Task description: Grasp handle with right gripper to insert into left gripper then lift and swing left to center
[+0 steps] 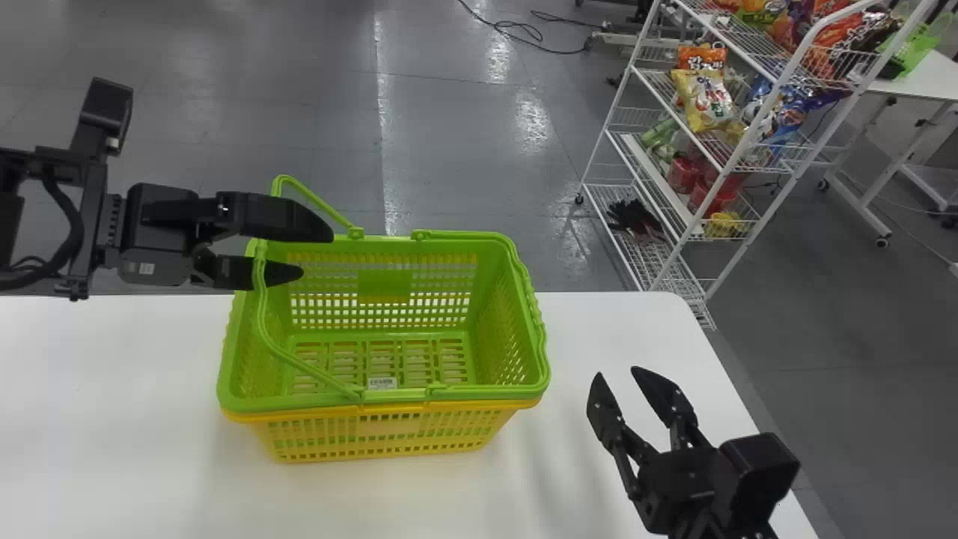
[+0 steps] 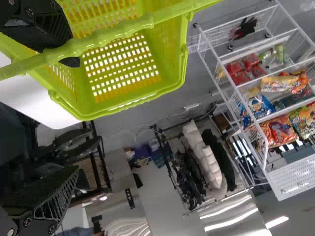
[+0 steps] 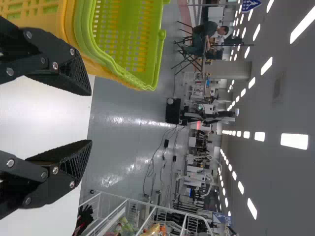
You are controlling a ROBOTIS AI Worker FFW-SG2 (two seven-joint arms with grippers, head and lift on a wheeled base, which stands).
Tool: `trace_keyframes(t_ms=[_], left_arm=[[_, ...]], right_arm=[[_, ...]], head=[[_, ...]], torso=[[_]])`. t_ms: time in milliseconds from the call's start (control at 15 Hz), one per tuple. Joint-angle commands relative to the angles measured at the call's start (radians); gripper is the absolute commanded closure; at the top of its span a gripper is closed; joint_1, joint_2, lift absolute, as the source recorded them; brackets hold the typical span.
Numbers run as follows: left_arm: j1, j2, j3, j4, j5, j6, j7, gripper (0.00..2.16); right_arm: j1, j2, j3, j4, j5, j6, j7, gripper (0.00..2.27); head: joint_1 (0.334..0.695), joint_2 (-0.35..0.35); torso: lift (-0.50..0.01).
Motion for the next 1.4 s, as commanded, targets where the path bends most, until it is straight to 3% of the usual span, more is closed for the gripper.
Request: trace_keyframes(t_ms=[0,67,133,333,1333], left_arm=[[-0.006,-0.015,-0.005,-0.005,0.008,0.008,0.001,0.06],[-0.006,-0.018,-0.008,-0.010,0.009,0.008,0.003,0.06],[-0.006,-0.021,-0.009,-0.016,0.009,0.011,0.005,0.06],[-0.003,-0.024,-0.009,-0.019,0.015,0.014,0.005,0.06],[0.034,-0.016,0.001,-0.068,0.038,0.017,0.001,0.06]], right_arm=[[-0.043,-0.021,0.007,0.002,0.017,0.069,-0.026,1.96],[-0.060,-0.025,0.010,0.002,0.020,0.097,-0.027,1.96],[-0.076,-0.027,0.016,0.001,0.035,0.125,-0.027,2.12],[-0.112,-0.041,0.058,0.004,0.065,0.183,-0.030,2.16],[-0.223,-0.073,0.160,0.055,0.137,0.284,-0.050,2.16]], head=[[0.695,-0.246],[0.695,-0.252],[0.695,-0.264],[0.695,-0.269],[0.695,-0.211]], torso=[[-0.093],[-0.093],[-0.093],[-0.093],[-0.093]])
